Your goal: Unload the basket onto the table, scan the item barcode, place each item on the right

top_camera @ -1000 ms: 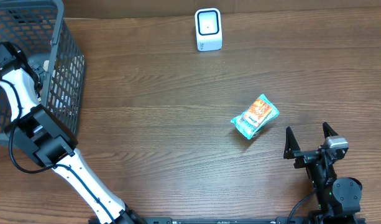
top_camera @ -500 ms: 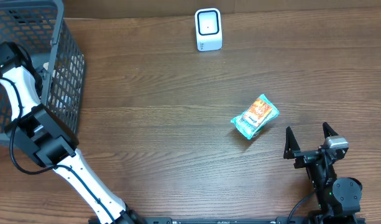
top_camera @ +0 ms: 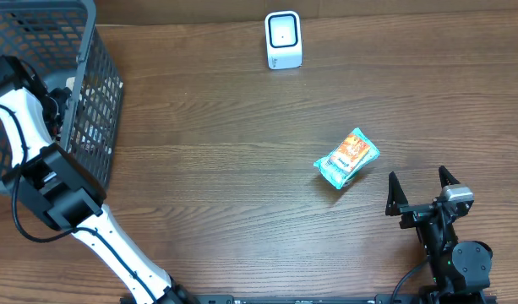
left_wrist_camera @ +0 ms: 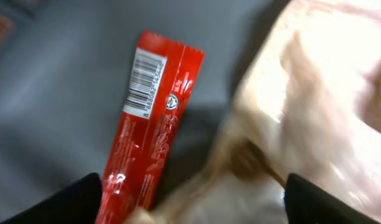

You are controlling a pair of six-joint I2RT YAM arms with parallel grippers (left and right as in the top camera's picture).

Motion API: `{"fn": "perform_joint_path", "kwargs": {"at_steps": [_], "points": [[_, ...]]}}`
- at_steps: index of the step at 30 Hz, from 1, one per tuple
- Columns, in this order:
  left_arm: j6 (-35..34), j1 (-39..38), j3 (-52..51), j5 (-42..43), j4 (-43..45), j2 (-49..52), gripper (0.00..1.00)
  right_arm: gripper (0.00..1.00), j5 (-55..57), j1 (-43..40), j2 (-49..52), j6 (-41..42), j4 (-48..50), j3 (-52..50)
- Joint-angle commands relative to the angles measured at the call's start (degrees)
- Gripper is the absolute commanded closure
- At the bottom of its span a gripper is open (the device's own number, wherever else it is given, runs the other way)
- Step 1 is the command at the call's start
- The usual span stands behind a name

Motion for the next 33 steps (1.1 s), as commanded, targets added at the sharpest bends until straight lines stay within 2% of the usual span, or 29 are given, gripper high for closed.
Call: {"fn": "perform_joint_path", "kwargs": {"at_steps": [1,5,9,10,12,15,18,27,31,33], "points": [[2.4,-0.42,-0.13,1.22,0.28,-6.27,0.12,0.0,0.07,-0.37,-0.61,-0.04,0.33,-0.59],[2.54,-0.42,-0.13,0.5,-0.26,-7.04,0.11,0.0,0.07,-0.37,-0.61,-0.04,0.33,-0.59],[1.9,-0.2,-0.2,0.55,-1.01,-6.97,0.0,0.0,0.07,-0.37,-0.61,-0.04,0.33,-0.59],[2.01,-0.17,-0.2,0.55,-1.01,-6.97,0.0,0.0,0.07,-0.37,-0.61,-0.04,0.33,-0.59],[4.7,-0.17,-0.2,0.9,-0.96,-6.97,0.0,0.0,0.07,-0.37,-0.61,-0.04,0.33,-0.59],[13.49,-0.26,-0.55,1.03,-1.22,-6.73,0.0,0.0,0.07,-0.37,-0.61,-0.04,0.33,-0.59],[19.02,-0.24,-1.92,0.96,-1.2,-6.54,0.0,0.0,0.07,-0.37,-0.61,-0.04,0.33,-0.59],[21.66,-0.11,-7.02,1.29,0.35,-6.47,0.0,0.0,0.07,-0.37,-0.61,-0.04,0.33,-0.59],[24.83,-0.33,-7.93,7.21,0.57,-6.47,0.0,0.0,0.07,-0.37,-0.61,-0.04,0.33,-0.59],[24.04,-0.44,-7.93,6.19,0.5,-6.49,0.0,0.0,0.07,-0.37,-0.61,-0.04,0.33,-0.59]]}}
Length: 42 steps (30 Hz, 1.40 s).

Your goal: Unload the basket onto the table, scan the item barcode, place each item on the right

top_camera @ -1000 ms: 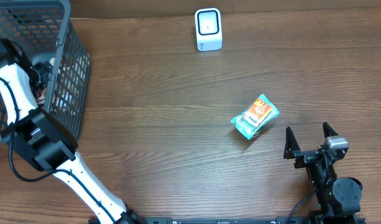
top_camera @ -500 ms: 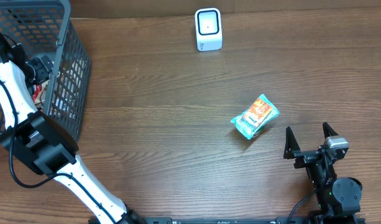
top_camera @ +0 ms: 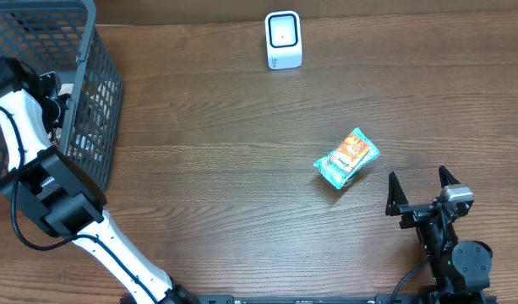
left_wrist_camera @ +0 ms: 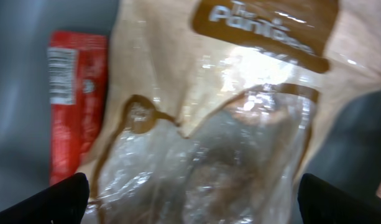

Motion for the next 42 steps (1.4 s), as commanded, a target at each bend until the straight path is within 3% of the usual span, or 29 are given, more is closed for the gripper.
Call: {"fn": "perform_joint_path", "kwargs": {"at_steps": [1,10,30,42], "points": [[0.61,-0.26,-0.31,0.57,0.13,-0.61,0.0,0.0,0.04,-0.39,-0.61,-0.07,0.33,-0.59],[-3.34,-0.26,-4.68,-13.03,3.89,-0.59,0.0,0.0,0.04,-0.39,-0.61,-0.07,0.33,-0.59],[-6.64,0.02,-2.6,-13.51,4.83,-4.85,0.0,0.0,0.04,-0.39,-0.61,-0.07,0.33,-0.59],[0.46,3.04,-3.37,-10.6,5.75,-1.27,0.0,0.0,0.04,-0.39,-0.61,-0.07,0.33,-0.59]]}}
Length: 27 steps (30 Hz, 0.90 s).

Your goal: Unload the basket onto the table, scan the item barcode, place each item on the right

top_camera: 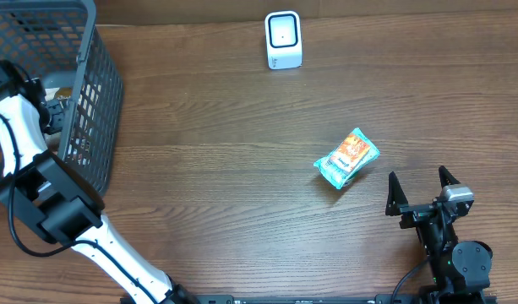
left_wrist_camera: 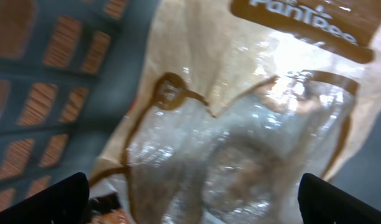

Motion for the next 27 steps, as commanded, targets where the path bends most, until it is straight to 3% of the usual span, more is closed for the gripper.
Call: {"fn": "perform_joint_path", "kwargs": {"at_steps": [1,11,27], "points": [[4.55,1.38,0.87,2.4,0.5,2.1,0.0,0.0,0.07,-0.37,-0.61,-0.07,0.33,-0.59],[7.41,2.62,0.85,7.52,2.71,2.84,0.0,0.0,0.07,-0.37,-0.61,-0.07,0.33,-0.59],[7.45,2.86,1.03,3.3,3.58,3.06,0.0,0.0,0.07,-0.37,-0.61,-0.07,0.33,-0.59]]}}
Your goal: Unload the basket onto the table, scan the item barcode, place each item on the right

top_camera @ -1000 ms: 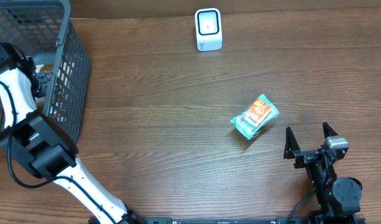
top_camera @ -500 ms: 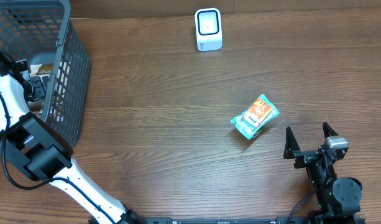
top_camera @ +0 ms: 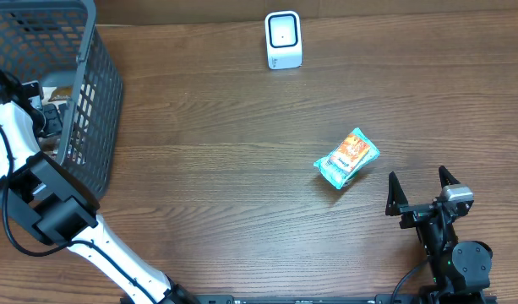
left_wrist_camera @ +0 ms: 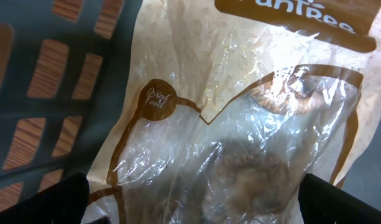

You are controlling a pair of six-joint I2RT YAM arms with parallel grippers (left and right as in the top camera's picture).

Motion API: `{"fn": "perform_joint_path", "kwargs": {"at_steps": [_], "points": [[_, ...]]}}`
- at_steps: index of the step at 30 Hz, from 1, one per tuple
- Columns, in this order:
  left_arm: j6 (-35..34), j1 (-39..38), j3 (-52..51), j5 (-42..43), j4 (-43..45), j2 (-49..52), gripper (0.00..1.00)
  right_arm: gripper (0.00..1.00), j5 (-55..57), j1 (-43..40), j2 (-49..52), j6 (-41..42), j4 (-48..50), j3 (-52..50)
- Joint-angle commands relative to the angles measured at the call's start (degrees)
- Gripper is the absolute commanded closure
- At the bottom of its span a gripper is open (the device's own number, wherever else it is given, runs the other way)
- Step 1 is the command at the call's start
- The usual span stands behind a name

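A beige pouch with a clear window (left_wrist_camera: 252, 124), printed "Dried Fruit", fills the left wrist view and lies on the floor of the grey mesh basket (top_camera: 89, 76). My left gripper (left_wrist_camera: 196, 208) is open right over the pouch. Its dark fingertips (left_wrist_camera: 50, 202) show at the two bottom corners, either side of the pouch. The white scanner (top_camera: 283, 40) stands at the table's far edge. A teal and orange snack packet (top_camera: 347, 157) lies right of centre. My right gripper (top_camera: 421, 192) rests open near the front right. No barcode shows.
The basket's wall (left_wrist_camera: 47, 87) rises close on the left of the pouch, with wood showing through its mesh. My white left arm (top_camera: 22, 160) reaches over the basket's near rim from the table's left edge.
The left wrist view has steadied and sits slightly closer over the pouch's clear window. In the overhead view the left wrist has shifted a little toward the basket's near left. The right arm is unmoved.
First my open left gripper was in the basket over a red stick packet with a barcode, beside the pouch. Then it was over the pouch with the red packet at the left. Later only the pouch and basket wall showed, as now.
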Motion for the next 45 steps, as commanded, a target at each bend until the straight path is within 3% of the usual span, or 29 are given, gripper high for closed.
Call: {"fn": "perform_joint_path", "kwargs": {"at_steps": [1,15,27,45], "points": [[1.07,0.76,0.87,-1.75,1.03,1.84,0.0,0.0,0.07,-0.37,-0.61,-0.04,0.33,-0.59],[3.02,2.47,0.74,-4.83,2.99,9.29,0.0,0.0,0.07,-0.37,-0.61,-0.04,0.33,-0.59],[2.78,4.46,0.92,-9.64,3.3,9.51,0.0,0.0,0.07,-0.37,-0.61,-0.04,0.33,-0.59],[1.86,6.58,-5.79,-6.21,1.51,17.81,0.03,0.0,0.07,-0.37,-0.61,-0.04,0.33,-0.59]]}}
